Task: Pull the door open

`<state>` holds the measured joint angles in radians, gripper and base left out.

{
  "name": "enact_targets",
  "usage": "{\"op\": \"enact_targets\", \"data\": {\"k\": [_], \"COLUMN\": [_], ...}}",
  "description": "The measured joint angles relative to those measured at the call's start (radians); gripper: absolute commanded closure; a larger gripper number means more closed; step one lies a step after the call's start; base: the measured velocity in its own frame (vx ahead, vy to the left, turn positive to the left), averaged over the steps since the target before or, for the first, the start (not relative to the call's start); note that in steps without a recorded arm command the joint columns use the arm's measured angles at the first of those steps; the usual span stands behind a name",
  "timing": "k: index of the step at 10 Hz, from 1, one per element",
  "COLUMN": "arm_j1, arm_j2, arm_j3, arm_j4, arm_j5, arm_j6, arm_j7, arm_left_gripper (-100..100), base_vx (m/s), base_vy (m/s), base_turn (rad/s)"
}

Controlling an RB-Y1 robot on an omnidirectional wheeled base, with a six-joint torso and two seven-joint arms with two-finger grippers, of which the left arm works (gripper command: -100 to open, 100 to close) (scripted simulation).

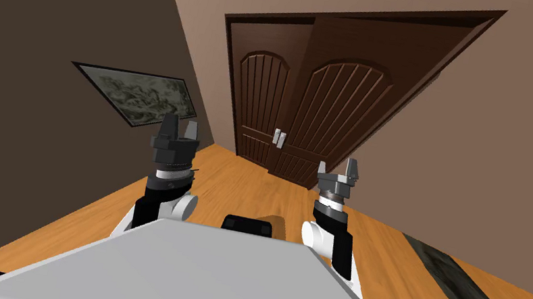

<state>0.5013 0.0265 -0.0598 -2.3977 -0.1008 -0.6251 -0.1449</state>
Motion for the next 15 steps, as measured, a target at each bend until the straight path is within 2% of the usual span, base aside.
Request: {"op": "enact_targets", "data": {"k": [1,3,4,6,9,10,12,13,14,15], "arm_j1": [-0.012,-0.02,-0.035,-0.052,-0.073,-0.08,-0.109,-0.117,-0.122,-0.121], "arm_j2": [0.005,0.013,0.018,0.031,0.045,0.05,0.055,0.063,0.065,0.071], "arm_j3": [0.002,0.002,0.004,0.006,0.011,0.012,0.012,0.018,0.015,0.015], "arm_j4": [0.014,0.057,0.095,0.133,0.195,0.205,0.263,0.28,0.306,0.336], "arm_j5": [0.004,0.013,0.019,0.033,0.049,0.054,0.063,0.071,0.075,0.082], "arm_j6": [0.014,0.015,0.015,0.045,0.061,0.075,0.088,0.099,0.103,0.096], "arm_j7": [0.002,0.009,0.012,0.022,0.034,0.038,0.042,0.049,0.052,0.056], "arm_left_gripper": [-100,-100,-100,-100,-100,-100,-100,-100,-100,-100], "base_vx": [0.161,0.166,0.202,0.147,0.095,0.09,0.095,0.087,0.108,0.098], "base_vy": [-0.012,-0.008,-0.022,-0.02,-0.014,-0.021,-0.022,-0.032,-0.01,0.006], "base_turn": [-0.04,-0.056,-0.073,-0.043,-0.044,-0.048,-0.05,-0.046,-0.057,-0.052]}}
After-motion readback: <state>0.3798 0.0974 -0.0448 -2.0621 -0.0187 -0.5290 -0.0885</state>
